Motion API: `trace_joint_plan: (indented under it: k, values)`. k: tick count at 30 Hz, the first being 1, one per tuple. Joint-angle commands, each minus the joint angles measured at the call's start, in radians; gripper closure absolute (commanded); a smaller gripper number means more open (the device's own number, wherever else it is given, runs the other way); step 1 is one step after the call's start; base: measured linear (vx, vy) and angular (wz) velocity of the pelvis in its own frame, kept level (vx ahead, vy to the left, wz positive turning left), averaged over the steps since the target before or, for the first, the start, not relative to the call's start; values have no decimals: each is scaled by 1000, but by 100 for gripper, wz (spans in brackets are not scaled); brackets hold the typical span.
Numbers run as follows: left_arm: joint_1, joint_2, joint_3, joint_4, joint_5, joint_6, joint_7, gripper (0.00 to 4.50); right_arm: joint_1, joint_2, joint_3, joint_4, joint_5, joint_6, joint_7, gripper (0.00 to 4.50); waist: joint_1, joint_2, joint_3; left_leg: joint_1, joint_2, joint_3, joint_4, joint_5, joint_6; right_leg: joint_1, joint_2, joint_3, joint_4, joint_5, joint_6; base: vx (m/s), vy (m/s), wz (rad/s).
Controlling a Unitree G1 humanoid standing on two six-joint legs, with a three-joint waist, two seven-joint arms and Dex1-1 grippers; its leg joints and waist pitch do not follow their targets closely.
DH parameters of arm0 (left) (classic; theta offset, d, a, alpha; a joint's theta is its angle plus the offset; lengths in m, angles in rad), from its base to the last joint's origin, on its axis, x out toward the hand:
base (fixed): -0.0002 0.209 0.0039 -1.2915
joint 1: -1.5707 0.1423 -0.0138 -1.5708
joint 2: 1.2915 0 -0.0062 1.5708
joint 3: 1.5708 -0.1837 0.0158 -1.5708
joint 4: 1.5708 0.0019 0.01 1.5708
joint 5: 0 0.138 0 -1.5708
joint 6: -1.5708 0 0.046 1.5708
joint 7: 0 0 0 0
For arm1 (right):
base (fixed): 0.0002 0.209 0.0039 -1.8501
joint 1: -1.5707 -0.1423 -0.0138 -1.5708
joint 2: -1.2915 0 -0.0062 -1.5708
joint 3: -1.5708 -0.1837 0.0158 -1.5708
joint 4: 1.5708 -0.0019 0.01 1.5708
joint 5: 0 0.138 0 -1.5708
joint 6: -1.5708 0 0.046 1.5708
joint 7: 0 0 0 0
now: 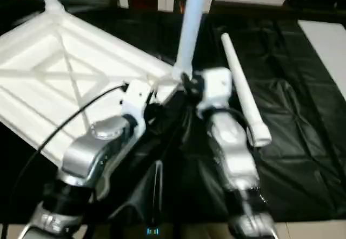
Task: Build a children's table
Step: Insert table leg to table base
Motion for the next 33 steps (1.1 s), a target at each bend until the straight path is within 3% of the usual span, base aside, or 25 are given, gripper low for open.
trace_joint_plan:
  k: [1,2,3,4,5,7,9,10,11,12,16,18,20,24,29,30,33]
  values:
    - [63,69,-16,41,13,-18,-71,450,46,-42,-14,-116,18,79,29,102,5,2,-52,10,25,-2,-65,-235,58,57,-35,34,-66,-198,-165,0,0,0]
    - [63,70,-17,41,13,-19,-72,450,47,-43,-15,-117,18,79,29,102,8,1,-49,10,22,-4,-67,-248,54,57,-34,33,-71,-236,-150,0,0,0]
    - [92,125,-44,15,-1,-66,-155,450,66,-95,-15,-156,75,119,109,102,9,7,-49,13,24,-5,-68,-265,48,55,-35,36,-74,-268,-128,0,0,0]
    - [111,160,-61,-3,-9,-93,-208,450,76,-134,-12,-174,119,142,173,102,8,6,-49,10,24,-8,-69,-270,51,58,-35,36,-72,-270,-126,0,0,0]
    - [138,205,-80,-28,-24,-140,-279,450,92,-185,-15,-201,167,168,255,102,8,13,-50,12,28,-7,-68,-263,47,54,-36,38,-70,-260,-125,0,0,0]
    - [173,260,-97,-66,-49,-191,-365,450,116,-252,-31,-226,223,192,356,102,10,12,-49,12,25,-4,-64,-254,63,56,-35,39,-70,-247,-137,0,0,0]
    - [240,351,-117,-138,-96,-271,-512,450,169,-381,-64,-242,281,211,535,102,19,11,-54,11,28,-2,-59,-196,96,59,-38,40,-64,-206,-164,0,0,0]
    - [254,370,-120,-155,-106,-274,-538,450,182,-410,-70,-243,291,211,575,102,25,17,-55,16,31,-2,-58,-180,101,59,-40,41,-61,-192,-174,0,0,0]
    - [273,398,-125,-177,-119,-289,-576,450,199,-449,-85,-247,320,226,639,82,25,18,-52,18,32,3,-57,-172,107,53,-38,42,-62,-177,-188,0,0,0]
    - [284,413,-126,-190,-127,-292,-595,450,206,-469,-98,-248,341,242,672,71,34,20,-54,20,32,4,-54,-144,125,58,-36,40,-53,-129,-217,0,0,0]
    - [311,430,-124,-224,-150,-314,-619,450,212,-545,-121,-243,419,280,794,45,42,15,-60,26,35,11,-47,-90,162,59,-35,38,-41,-50,-259,0,0,0]
    - [318,432,-132,-237,-156,-325,-627,450,196,-577,-105,-222,388,237,818,26,43,14,-61,23,38,13,-45,-77,175,59,-41,38,-38,-66,-265,0,0,0]
    - [318,431,-136,-237,-154,-334,-631,450,179,-576,-103,-213,396,242,824,8,41,9,-61,25,36,15,-43,-97,168,59,-43,38,-43,-115,-260,0,0,0]
    - [322,429,-142,-240,-151,-345,-639,450,137,-582,-81,-168,372,211,867,8,41,9,-65,26,35,15,-39,-102,162,57,-45,40,-43,-153,-250,0,0,0]
    - [324,427,-145,-245,-147,-341,-642,450,85,-561,-33,-84,297,131,858,8,41,8,-75,24,32,16,-30,-32,184,60,-41,37,-29,-66,-272,0,0,0]
    - [322,427,-150,-251,-149,-334,-646,450,60,-547,1,-35,261,86,868,8,40,8,-75,23,31,16,-28,-28,190,60,-41,38,-28,-61,-278,0,0,0]
    - [321,428,-153,-252,-150,-333,-645,450,51,-541,12,-13,249,69,881,8,43,7,-76,23,31,17,-25,-30,203,62,-41,38,-25,-61,-284,0,0,0]
